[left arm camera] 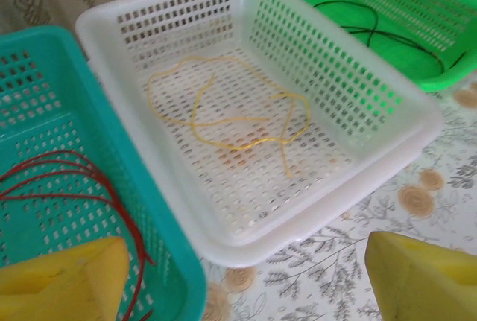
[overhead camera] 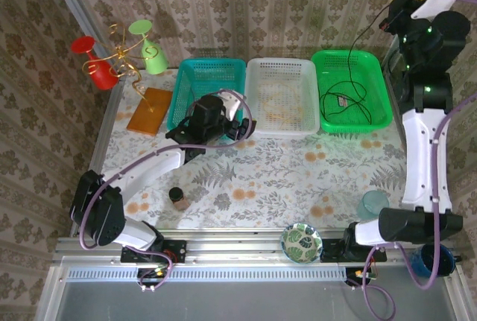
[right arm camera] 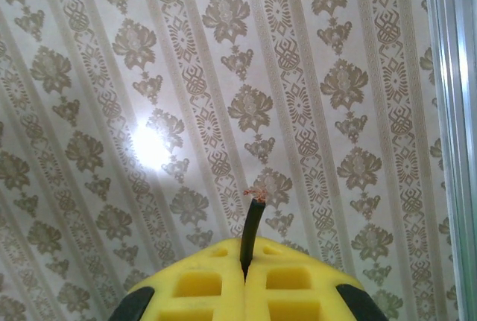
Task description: Untangle the cables
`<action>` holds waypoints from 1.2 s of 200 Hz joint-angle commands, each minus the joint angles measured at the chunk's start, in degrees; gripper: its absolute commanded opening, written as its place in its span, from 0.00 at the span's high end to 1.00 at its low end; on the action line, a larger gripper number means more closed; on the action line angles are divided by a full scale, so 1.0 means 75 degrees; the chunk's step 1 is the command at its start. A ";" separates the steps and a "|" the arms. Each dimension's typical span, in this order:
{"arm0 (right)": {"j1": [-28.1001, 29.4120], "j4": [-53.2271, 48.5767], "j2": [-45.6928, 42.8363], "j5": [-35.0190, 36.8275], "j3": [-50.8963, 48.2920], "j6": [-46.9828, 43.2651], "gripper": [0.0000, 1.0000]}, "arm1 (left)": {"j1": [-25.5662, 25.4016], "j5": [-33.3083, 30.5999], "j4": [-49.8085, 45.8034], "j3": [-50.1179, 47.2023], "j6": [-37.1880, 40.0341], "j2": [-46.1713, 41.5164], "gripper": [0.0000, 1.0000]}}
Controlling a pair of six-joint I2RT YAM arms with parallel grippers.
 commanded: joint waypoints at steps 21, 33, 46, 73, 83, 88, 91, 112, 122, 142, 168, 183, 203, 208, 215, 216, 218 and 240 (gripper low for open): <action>0.0014 0.2199 0.0734 0.0669 -0.1252 -0.0228 1.00 | -0.0246 0.0191 0.0576 0.0216 -0.0158 0.0212 0.17; 0.0129 0.1962 0.0969 0.1136 -0.1469 -0.0434 1.00 | -0.0299 0.0210 0.0537 0.0308 -0.0143 0.0332 0.17; 0.0526 0.1703 0.1195 0.2238 -0.1856 -0.1104 1.00 | -0.0375 0.0229 0.0540 0.0438 -0.0125 0.0440 0.17; 0.0823 0.1843 0.1593 0.3901 -0.3232 -0.0817 1.00 | -0.0491 0.0229 0.0530 0.0698 -0.0117 0.0616 0.17; 0.0827 0.1244 0.1888 0.4133 -0.3268 -0.0631 1.00 | -0.0550 0.0223 0.0462 0.0772 -0.0090 0.0636 0.17; 0.0824 0.0974 0.2052 0.4239 -0.3247 -0.0548 1.00 | -0.0598 0.0212 0.0392 0.0829 -0.0041 0.0653 0.17; 0.0824 0.0846 0.2147 0.4273 -0.3223 -0.0510 1.00 | -0.0628 0.0195 0.0342 0.0868 0.0007 0.0667 0.17; 0.0749 -0.0050 0.2749 0.4408 -0.3013 -0.0215 1.00 | -0.0778 0.0139 0.0053 0.1074 0.0240 0.0733 0.16; 0.0648 -0.0530 0.3069 0.4261 -0.2804 0.0017 1.00 | -0.0804 0.0163 0.0009 0.1131 0.0222 0.0765 0.16; 0.0394 -0.1706 0.3831 0.3353 -0.2016 0.0467 1.00 | -0.0812 0.0246 0.0041 0.1174 0.0100 0.0778 0.16; 0.0071 -0.3202 0.4976 0.1940 -0.0917 0.1100 1.00 | -0.0840 0.0258 0.0081 0.1188 0.0023 0.0800 0.16; 0.0048 -0.3909 0.5517 0.1710 -0.0430 0.1144 1.00 | -0.0869 0.0238 0.0041 0.1220 0.0012 0.0780 0.16; 0.0040 -0.4507 0.5957 0.1596 -0.0047 0.1217 1.00 | -0.0892 0.0236 -0.0065 0.1234 0.0022 0.0762 0.16; 0.0040 -0.4558 0.6011 0.1580 -0.0020 0.1237 1.00 | -0.0908 0.0235 -0.0093 0.1230 0.0024 0.0746 0.16; 0.0046 -0.4609 0.6082 0.1541 -0.0014 0.1247 1.00 | -0.0898 0.0238 -0.0120 0.1230 0.0033 0.0748 0.16; 0.0048 -0.4607 0.6095 0.1530 -0.0014 0.1248 1.00 | -0.0898 0.0242 -0.0130 0.1229 0.0028 0.0745 0.16; 0.0050 -0.4630 0.6114 0.1513 -0.0011 0.1239 1.00 | -0.0898 0.0237 -0.0145 0.1229 0.0028 0.0752 0.16; 0.0045 -0.4907 0.6351 0.1539 0.0118 0.1159 1.00 | -0.0911 0.0217 -0.0176 0.1195 0.0023 0.0760 0.16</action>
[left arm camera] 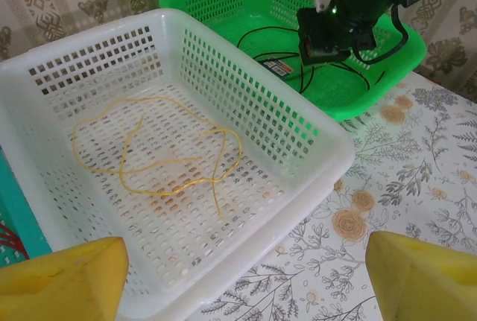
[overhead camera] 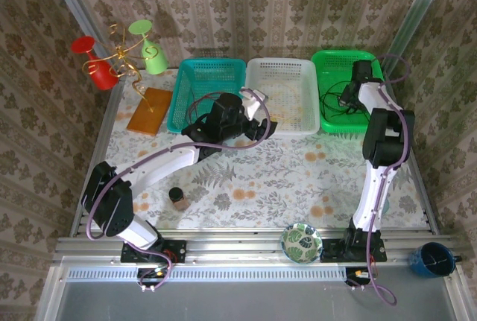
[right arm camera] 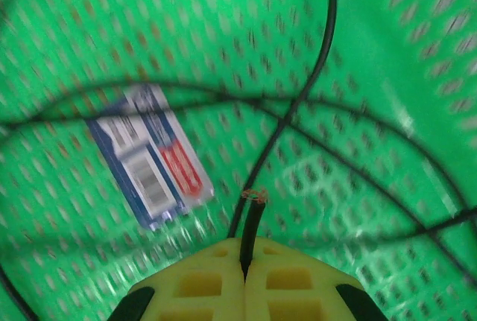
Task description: Untangle the cables
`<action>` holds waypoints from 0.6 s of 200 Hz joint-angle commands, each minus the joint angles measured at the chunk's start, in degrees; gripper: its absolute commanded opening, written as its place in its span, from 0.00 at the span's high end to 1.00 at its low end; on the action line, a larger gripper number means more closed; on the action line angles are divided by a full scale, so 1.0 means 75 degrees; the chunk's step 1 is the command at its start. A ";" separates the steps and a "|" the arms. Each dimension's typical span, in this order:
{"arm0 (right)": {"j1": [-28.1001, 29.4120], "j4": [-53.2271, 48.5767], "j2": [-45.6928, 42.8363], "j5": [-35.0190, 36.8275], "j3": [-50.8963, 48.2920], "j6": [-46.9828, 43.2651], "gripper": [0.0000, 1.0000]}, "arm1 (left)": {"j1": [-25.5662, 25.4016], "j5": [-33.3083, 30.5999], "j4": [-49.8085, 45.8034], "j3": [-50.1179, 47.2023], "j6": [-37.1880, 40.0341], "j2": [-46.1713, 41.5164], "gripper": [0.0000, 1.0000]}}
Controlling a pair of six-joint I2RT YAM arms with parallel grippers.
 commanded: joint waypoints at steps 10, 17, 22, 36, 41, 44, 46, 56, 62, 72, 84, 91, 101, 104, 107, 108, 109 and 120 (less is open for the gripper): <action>0.0036 -0.0966 0.0258 -0.0242 0.0401 0.0080 1.00 | -0.0110 0.0045 -0.0174 0.0198 -0.0008 0.0006 0.16; 0.0015 -0.0953 0.0196 -0.0222 0.0379 0.0062 1.00 | -0.0106 0.0029 -0.0151 0.0183 -0.0004 0.0000 0.16; 0.0004 -0.0928 0.0119 -0.0247 0.0336 0.0055 0.98 | -0.0120 0.0028 -0.0150 0.0182 -0.0011 -0.0004 0.16; -0.0041 -0.0860 -0.0148 -0.0325 0.0286 0.0023 0.90 | -0.0122 0.0035 -0.0187 0.0186 0.0008 -0.0016 0.16; -0.0053 -0.0851 -0.0258 -0.0359 0.0278 0.0006 0.87 | -0.0123 0.0030 -0.0199 0.0185 0.0006 -0.0029 0.16; -0.0066 -0.0854 -0.0330 -0.0375 0.0278 -0.0001 0.85 | -0.0128 0.0038 -0.0200 0.0185 0.0019 -0.0028 0.16; -0.0069 -0.0852 -0.0380 -0.0380 0.0278 -0.0007 0.84 | -0.0126 0.0039 -0.0198 0.0183 0.0029 -0.0025 0.16; -0.0093 -0.0857 -0.0629 -0.0414 0.0276 -0.0043 0.78 | -0.0125 0.0046 -0.0210 0.0186 0.0043 -0.0036 0.16; -0.0114 -0.0851 -0.0806 -0.0417 0.0221 -0.0032 0.72 | -0.0127 0.0051 -0.0220 0.0188 0.0046 -0.0037 0.16; -0.0128 -0.0776 -0.1137 -0.0364 0.0093 0.0001 0.59 | -0.0126 0.0062 -0.0215 0.0182 0.0062 -0.0043 0.16; -0.0139 -0.0702 -0.1540 -0.0276 -0.0122 -0.0009 0.50 | -0.0128 0.0080 -0.0175 0.0173 0.0067 -0.0034 0.16; -0.0140 -0.0649 -0.1779 -0.0253 -0.0283 -0.0004 0.47 | -0.0128 0.0125 -0.0106 0.0153 0.0055 -0.0026 0.16; -0.0149 -0.0567 -0.2142 -0.0265 -0.0567 0.0012 0.44 | -0.0128 0.0210 0.0035 0.0124 0.0039 -0.0025 0.16; -0.0152 -0.0527 -0.2242 -0.0265 -0.0645 0.0016 0.44 | -0.0125 0.0241 0.0071 0.0107 0.0039 -0.0027 0.16; -0.0150 -0.0496 -0.2336 -0.0275 -0.0727 0.0025 0.43 | -0.0123 0.0264 0.0115 0.0090 0.0038 -0.0024 0.16; -0.0151 -0.0486 -0.2353 -0.0282 -0.0752 0.0026 0.43 | -0.0126 0.0269 0.0123 0.0083 0.0035 -0.0024 0.16; -0.0152 -0.0481 -0.2402 -0.0285 -0.0782 0.0026 0.43 | -0.0122 0.0283 0.0139 0.0080 0.0034 -0.0024 0.16; -0.0149 -0.0387 -0.2756 -0.0391 -0.1083 0.0030 0.40 | -0.0124 0.0338 0.0195 0.0084 0.0053 -0.0004 0.16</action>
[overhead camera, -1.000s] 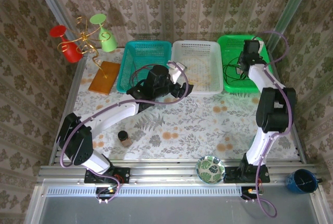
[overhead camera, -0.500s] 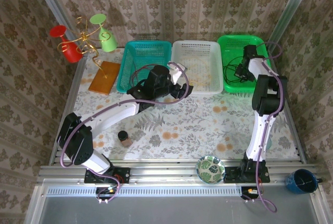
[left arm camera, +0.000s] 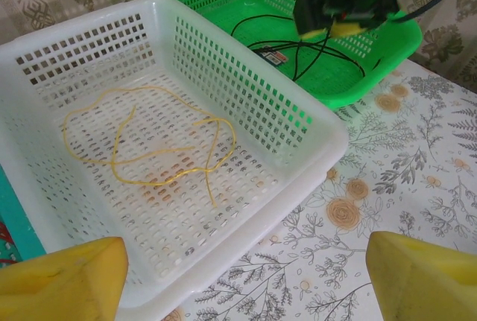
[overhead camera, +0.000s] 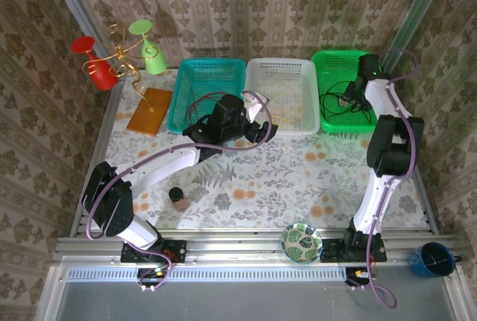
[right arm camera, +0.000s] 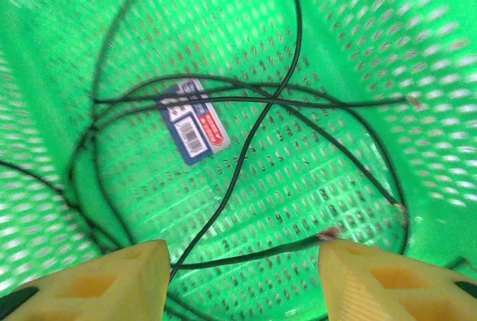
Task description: Untangle the cables
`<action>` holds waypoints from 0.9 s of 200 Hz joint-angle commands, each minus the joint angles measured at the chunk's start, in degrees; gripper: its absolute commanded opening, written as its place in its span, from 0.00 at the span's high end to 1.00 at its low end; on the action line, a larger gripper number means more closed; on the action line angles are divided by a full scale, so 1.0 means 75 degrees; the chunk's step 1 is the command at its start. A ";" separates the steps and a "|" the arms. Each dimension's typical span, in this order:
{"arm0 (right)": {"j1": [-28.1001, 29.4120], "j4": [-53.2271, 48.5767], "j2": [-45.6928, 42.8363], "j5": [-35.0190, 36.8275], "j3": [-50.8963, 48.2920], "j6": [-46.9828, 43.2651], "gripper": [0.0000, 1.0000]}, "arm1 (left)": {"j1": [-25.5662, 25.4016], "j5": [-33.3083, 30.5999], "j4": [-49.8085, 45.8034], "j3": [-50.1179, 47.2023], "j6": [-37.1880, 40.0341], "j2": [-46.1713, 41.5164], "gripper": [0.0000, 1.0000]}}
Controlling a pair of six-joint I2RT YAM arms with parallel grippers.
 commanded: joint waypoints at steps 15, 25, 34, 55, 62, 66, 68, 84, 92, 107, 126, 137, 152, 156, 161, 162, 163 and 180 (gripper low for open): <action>-0.0032 0.0189 -0.1271 -0.0249 -0.0965 0.0106 0.38 | -0.0030 0.0366 0.0310 0.0133 0.0084 -0.0027 0.16; -0.0020 0.0380 -0.1687 -0.0313 -0.1370 0.0152 0.37 | -0.0027 0.0472 0.0391 0.0089 0.0061 -0.0087 0.16; 0.0006 0.0654 -0.2116 -0.0281 -0.1826 0.0199 0.35 | -0.0029 0.0541 0.0588 -0.0033 0.0011 -0.0184 0.15; 0.0055 0.1064 -0.3091 -0.0124 -0.2693 0.0256 0.01 | -0.0033 0.0695 0.1156 -0.0364 -0.0087 -0.0452 0.11; 0.0077 0.1121 -0.3371 -0.0091 -0.2948 0.0230 0.00 | -0.0031 0.0710 0.1264 -0.0444 -0.0110 -0.0538 0.09; 0.0068 0.1147 -0.3505 -0.0070 -0.3053 0.0217 0.00 | -0.0025 0.0702 0.1296 -0.0481 -0.0109 -0.0592 0.08; 0.0067 0.1169 -0.3571 -0.0062 -0.3127 0.0221 0.00 | -0.0027 0.0693 0.1306 -0.0505 -0.0110 -0.0622 0.08; 0.0112 0.1504 -0.4282 0.0005 -0.3778 0.0124 0.00 | -0.0019 0.0522 0.1324 -0.0689 -0.0088 -0.0852 0.06; 0.0163 0.1816 -0.4719 0.0106 -0.4132 0.0035 0.00 | 0.0001 0.0356 0.1340 -0.0828 -0.0048 -0.1001 0.05; 0.0325 0.2505 -0.5307 0.0413 -0.4934 -0.0266 0.00 | 0.0106 -0.0046 0.1410 -0.1186 0.0114 -0.1264 0.01; 0.0477 0.3282 -0.5945 0.0796 -0.5922 -0.0593 0.00 | 0.0383 -0.0454 0.1517 -0.1663 0.0188 -0.1645 0.00; 0.0506 0.3766 -0.6217 0.0849 -0.6635 -0.0598 0.00 | 0.0625 -0.0633 0.1621 -0.1968 0.0178 -0.1889 0.00; 0.0614 0.4965 -0.6590 0.0839 -0.7655 -0.0647 0.00 | 0.1015 -0.0938 0.1850 -0.2464 0.0132 -0.2382 0.00; 0.0665 0.5294 -0.6686 0.0852 -0.7957 -0.0701 0.00 | 0.1138 -0.1043 0.1929 -0.2633 0.0129 -0.2523 0.00; 0.0751 0.5794 -0.6786 0.0895 -0.8347 -0.0808 0.00 | 0.1290 -0.1161 0.2038 -0.2856 0.0126 -0.2706 0.00; 0.0772 0.5887 -0.6818 0.0906 -0.8425 -0.0824 0.00 | 0.1319 -0.1190 0.2058 -0.2901 0.0125 -0.2744 0.00; 0.0783 0.5987 -0.6840 0.0918 -0.8505 -0.0838 0.00 | 0.1356 -0.1223 0.2074 -0.2948 0.0124 -0.2780 0.00; 0.1016 0.7601 -0.6997 0.1150 -0.9510 -0.1122 0.00 | 0.1952 -0.1728 0.2381 -0.3665 0.0112 -0.3407 0.00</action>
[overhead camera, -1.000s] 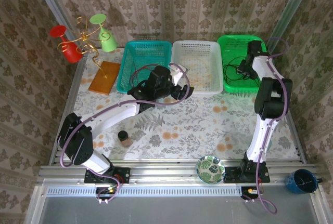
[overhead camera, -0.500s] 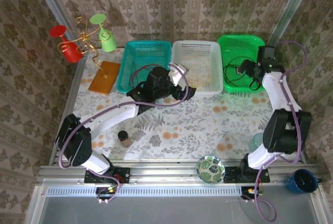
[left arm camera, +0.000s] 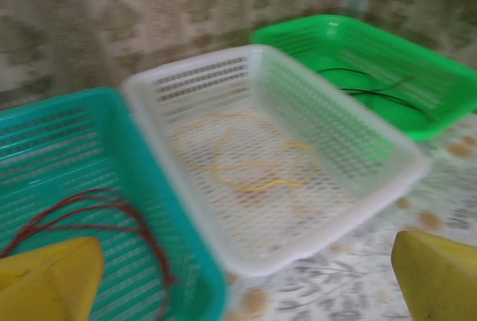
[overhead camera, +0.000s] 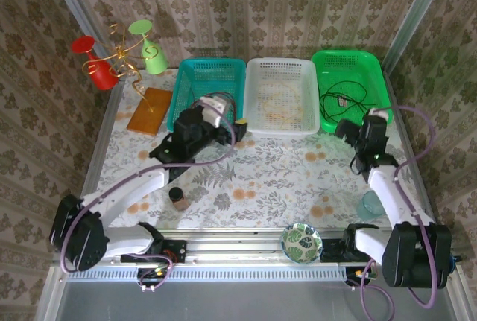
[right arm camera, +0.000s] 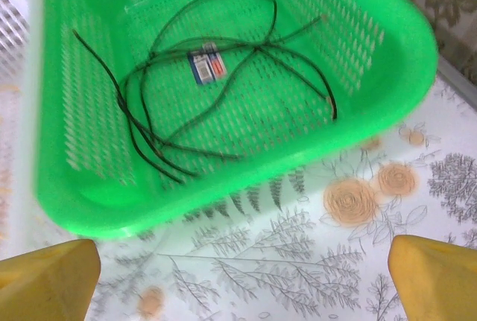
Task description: Untangle the cables
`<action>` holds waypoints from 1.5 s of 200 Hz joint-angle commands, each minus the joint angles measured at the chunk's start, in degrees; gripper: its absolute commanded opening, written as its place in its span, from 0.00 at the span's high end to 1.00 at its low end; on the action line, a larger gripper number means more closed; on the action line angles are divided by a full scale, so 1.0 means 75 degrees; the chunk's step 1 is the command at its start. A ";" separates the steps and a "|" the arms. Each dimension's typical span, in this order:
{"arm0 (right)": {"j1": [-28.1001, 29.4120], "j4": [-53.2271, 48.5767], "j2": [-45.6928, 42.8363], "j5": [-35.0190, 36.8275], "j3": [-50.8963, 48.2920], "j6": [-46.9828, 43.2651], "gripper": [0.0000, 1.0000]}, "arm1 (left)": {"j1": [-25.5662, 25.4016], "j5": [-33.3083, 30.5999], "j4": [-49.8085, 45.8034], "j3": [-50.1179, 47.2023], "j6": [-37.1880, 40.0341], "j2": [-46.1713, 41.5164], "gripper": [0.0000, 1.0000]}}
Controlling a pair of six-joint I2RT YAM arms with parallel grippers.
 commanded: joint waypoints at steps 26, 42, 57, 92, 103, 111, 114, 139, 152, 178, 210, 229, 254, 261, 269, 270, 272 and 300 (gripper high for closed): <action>0.0599 0.3761 0.0247 0.0645 -0.1503 -0.0831 0.00 | 0.1594 -0.1044 0.1558 -0.2051 0.0800 -0.1664 0.00; 0.0804 0.4653 0.0912 0.0924 -0.1693 -0.1192 0.00 | 0.2213 -0.1436 0.1905 -0.2736 0.0933 -0.2156 0.00; 0.0894 0.5503 0.1434 0.1043 -0.1880 -0.1287 0.00 | 0.2830 -0.1369 0.1724 -0.3147 0.0915 -0.2601 0.00; 0.0919 0.6241 0.2012 0.0908 -0.1840 -0.1566 0.00 | 0.3809 -0.1166 0.1568 -0.3929 0.1080 -0.3297 0.00; 0.0918 0.6746 0.2415 0.0724 -0.1897 -0.1608 0.00 | 0.4053 -0.1085 0.1855 -0.4198 0.1137 -0.3263 0.00; 0.0932 0.7177 0.2789 0.0578 -0.1912 -0.1669 0.00 | 0.4204 -0.1054 0.2212 -0.4424 0.1136 -0.3135 0.00; 0.0930 0.7205 0.2860 0.0523 -0.1881 -0.1709 0.00 | 0.4260 -0.1043 0.2373 -0.4494 0.1137 -0.3067 0.00; 0.0965 0.6672 0.2849 0.0309 -0.1642 -0.1786 0.00 | 0.4522 -0.0846 0.3620 -0.4856 0.1350 -0.2140 0.00; 0.0970 0.6989 0.3042 0.0166 -0.1744 -0.1833 0.00 | 0.4529 -0.0945 0.4045 -0.4828 0.1424 -0.1503 0.00; 0.0976 0.7452 0.3329 0.0215 -0.1845 -0.1838 0.00 | 0.4547 -0.0902 0.5396 -0.4811 0.1474 -0.0151 0.00; 0.1012 0.6898 0.3426 0.0390 -0.1486 -0.1836 0.00 | 0.4606 -0.0846 0.6995 -0.4729 0.1395 0.1473 0.00; 0.1021 0.6900 0.3414 0.0408 -0.1490 -0.1838 0.00 | 0.4606 -0.0690 0.7708 -0.4635 0.1419 0.2325 0.00; 0.1024 0.6829 0.3409 0.0411 -0.1466 -0.1823 0.00 | 0.4594 -0.0807 0.8008 -0.4457 0.1428 0.3006 0.00; 0.1023 0.6861 0.3410 0.0410 -0.1469 -0.1834 0.00 | 0.4594 -0.0901 0.7529 -0.4344 0.1357 0.2869 0.00; 0.1023 0.6829 0.3403 0.0420 -0.1466 -0.1829 0.00 | 0.4594 -0.1135 0.7227 -0.4170 0.1325 0.2848 0.00; 0.1023 0.6834 0.3408 0.0415 -0.1466 -0.1829 0.00 | 0.4594 -0.1152 0.7217 -0.4152 0.1313 0.2855 0.00; 0.1023 0.6844 0.3407 0.0403 -0.1466 -0.1829 0.00 | 0.4597 -0.1211 0.7179 -0.4116 0.1299 0.2863 0.00; 0.1023 0.6831 0.3409 0.0414 -0.1456 -0.1823 0.00 | 0.4599 -0.1581 0.6106 -0.3591 0.1155 0.2814 0.00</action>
